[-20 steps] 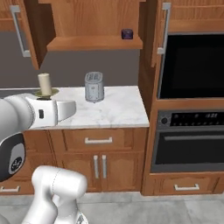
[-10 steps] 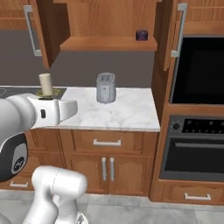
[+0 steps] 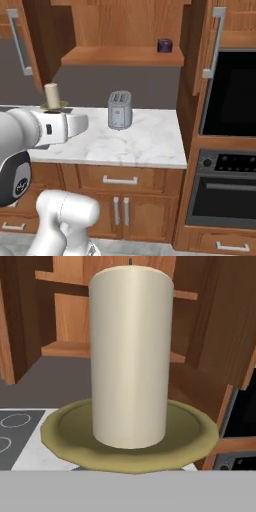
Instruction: Pick the candle and candle from the dining table and place them in the open cabinet. Close the cabinet after placing the objects.
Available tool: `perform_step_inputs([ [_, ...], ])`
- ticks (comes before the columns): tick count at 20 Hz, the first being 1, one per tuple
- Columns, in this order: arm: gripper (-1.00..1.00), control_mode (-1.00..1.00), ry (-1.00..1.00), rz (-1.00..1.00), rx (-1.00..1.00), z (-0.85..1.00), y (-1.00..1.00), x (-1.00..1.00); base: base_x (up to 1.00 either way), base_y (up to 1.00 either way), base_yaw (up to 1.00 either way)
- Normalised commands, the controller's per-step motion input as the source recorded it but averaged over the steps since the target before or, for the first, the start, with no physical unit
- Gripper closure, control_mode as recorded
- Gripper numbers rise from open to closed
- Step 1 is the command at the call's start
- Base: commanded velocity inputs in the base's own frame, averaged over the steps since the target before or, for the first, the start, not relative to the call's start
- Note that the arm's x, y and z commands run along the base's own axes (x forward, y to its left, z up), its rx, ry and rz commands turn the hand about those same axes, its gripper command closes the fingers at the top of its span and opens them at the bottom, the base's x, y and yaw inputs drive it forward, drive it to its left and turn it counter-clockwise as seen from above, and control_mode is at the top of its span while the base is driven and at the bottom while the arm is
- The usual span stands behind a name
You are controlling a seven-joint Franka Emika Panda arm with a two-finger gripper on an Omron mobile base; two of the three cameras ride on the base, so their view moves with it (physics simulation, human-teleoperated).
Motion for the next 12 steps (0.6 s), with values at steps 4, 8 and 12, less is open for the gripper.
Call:
perform_step_inputs([
  [4,1.0,1.0,0.0,0.0,0.0,0.0,0.0,0.0,0.3,-0.67,0.05],
  [8,1.0,1.0,0.0,0.0,0.0,0.0,0.0,0.0,0.38,-0.51,0.01],
  [12,1.0,1.0,0.0,0.0,0.0,0.0,0.0,0.0,0.63,0.06,0.0],
])
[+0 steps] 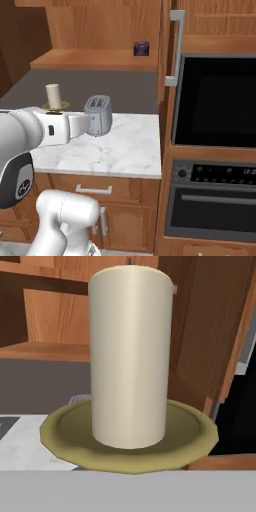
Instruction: Pick the candle and candle from the dining table and place them in the open cabinet. Close the cabinet after placing the objects.
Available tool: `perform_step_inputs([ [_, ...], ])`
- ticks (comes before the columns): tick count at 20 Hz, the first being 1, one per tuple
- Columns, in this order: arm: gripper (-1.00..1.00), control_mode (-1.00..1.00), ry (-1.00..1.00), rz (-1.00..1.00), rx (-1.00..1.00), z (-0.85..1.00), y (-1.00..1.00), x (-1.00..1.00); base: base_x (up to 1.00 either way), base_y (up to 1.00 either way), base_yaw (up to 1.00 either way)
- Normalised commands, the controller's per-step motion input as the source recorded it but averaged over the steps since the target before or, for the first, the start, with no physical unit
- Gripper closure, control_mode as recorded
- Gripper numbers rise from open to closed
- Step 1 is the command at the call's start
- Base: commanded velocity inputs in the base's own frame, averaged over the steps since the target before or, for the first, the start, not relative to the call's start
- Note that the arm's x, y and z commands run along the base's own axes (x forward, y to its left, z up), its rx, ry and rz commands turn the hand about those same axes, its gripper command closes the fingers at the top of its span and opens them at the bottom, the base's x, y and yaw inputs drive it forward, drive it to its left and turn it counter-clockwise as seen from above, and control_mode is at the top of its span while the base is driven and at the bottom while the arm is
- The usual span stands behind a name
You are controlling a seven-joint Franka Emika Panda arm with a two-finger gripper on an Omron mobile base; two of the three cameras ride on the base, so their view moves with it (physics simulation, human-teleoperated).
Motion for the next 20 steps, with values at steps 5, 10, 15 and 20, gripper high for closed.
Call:
perform_step_inputs([
  [5,1.0,1.0,0.0,0.0,0.0,0.0,0.0,0.0,0.8,0.04,0.0],
  [10,1.0,1.0,0.0,0.0,0.0,0.0,0.0,0.0,0.97,0.02,0.0],
  [15,1.0,1.0,0.0,0.0,0.0,0.0,0.0,0.0,0.98,0.87,0.18],
  [20,1.0,1.0,0.0,0.0,0.0,0.0,0.0,0.0,1.0,0.57,0.39],
])
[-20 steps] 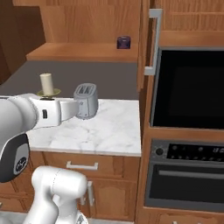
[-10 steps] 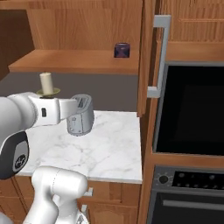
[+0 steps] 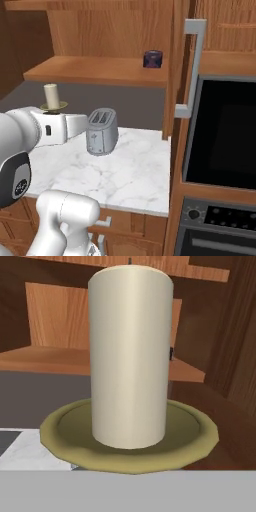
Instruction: Pick the candle and candle from the dining table and place them in the open cabinet. Close the cabinet after placing the objects.
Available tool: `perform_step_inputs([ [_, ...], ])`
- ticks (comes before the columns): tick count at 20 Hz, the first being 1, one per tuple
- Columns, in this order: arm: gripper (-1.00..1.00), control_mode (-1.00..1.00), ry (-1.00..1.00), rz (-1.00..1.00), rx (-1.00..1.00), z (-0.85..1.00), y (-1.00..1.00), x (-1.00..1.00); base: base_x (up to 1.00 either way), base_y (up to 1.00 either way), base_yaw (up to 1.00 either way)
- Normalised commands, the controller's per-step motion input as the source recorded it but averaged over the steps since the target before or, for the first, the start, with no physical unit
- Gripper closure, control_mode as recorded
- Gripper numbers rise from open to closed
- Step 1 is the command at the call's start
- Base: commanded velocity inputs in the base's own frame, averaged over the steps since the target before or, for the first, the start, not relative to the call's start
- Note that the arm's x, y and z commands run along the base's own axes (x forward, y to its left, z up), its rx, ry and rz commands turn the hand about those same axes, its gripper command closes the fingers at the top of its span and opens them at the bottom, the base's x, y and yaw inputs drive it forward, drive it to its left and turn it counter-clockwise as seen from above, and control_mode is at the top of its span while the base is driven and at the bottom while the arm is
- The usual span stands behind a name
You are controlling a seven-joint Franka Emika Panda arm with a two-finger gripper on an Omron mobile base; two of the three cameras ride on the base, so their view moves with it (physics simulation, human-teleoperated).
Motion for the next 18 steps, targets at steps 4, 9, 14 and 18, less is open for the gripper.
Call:
perform_step_inputs([
  [4,1.0,1.0,0.0,0.0,0.0,0.0,0.0,0.0,1.0,0.18,0.32],
  [9,1.0,1.0,0.0,0.0,0.0,0.0,0.0,0.0,0.94,0.24,0.26],
  [14,1.0,1.0,0.0,0.0,0.0,0.0,0.0,0.0,0.68,0.15,0.22],
  [18,1.0,-1.0,-0.07,0.1,-0.01,0.15,0.14,0.05,0.1,0.06,0.04],
])
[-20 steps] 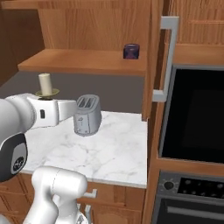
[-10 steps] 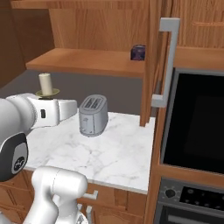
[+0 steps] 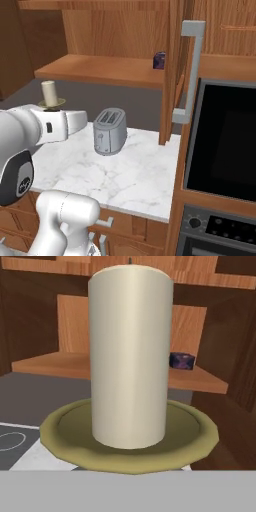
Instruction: Pick the candle and candle from the dining table and place them in the open cabinet. Close the cabinet after placing the objects.
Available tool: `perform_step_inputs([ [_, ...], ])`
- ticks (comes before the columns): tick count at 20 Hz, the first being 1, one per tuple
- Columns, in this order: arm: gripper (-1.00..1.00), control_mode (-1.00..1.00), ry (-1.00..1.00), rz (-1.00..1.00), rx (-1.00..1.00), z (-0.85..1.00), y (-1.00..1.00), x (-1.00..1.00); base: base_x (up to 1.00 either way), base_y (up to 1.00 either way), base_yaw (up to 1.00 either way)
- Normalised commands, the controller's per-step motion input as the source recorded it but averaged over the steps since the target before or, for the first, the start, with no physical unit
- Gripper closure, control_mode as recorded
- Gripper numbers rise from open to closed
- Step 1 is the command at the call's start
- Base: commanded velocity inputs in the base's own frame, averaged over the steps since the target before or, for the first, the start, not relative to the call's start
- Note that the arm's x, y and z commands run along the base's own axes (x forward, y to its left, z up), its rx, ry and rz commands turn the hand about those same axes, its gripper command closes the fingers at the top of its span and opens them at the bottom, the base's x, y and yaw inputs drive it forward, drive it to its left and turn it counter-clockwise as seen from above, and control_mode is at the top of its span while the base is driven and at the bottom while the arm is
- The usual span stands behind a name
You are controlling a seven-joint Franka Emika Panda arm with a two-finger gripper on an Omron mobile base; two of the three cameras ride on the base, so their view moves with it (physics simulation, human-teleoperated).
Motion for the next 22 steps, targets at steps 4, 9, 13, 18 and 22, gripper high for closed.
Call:
perform_step_inputs([
  [4,1.0,-1.0,-0.05,0.09,-0.03,0.29,0.35,0.03,0.0,0.0,0.0],
  [9,1.0,-1.0,-0.07,0.02,-0.07,0.23,0.48,0.0,0.0,0.0,0.0],
  [13,1.0,-1.0,0.0,0.0,-0.05,0.21,0.24,0.08,0.0,0.0,0.0],
  [18,1.0,-1.0,0.02,0.02,0.0,0.28,-0.05,0.24,0.0,0.0,0.0],
  [22,1.0,-1.0,0.02,0.07,0.0,0.21,-0.02,0.26,0.0,0.0,0.0],
])
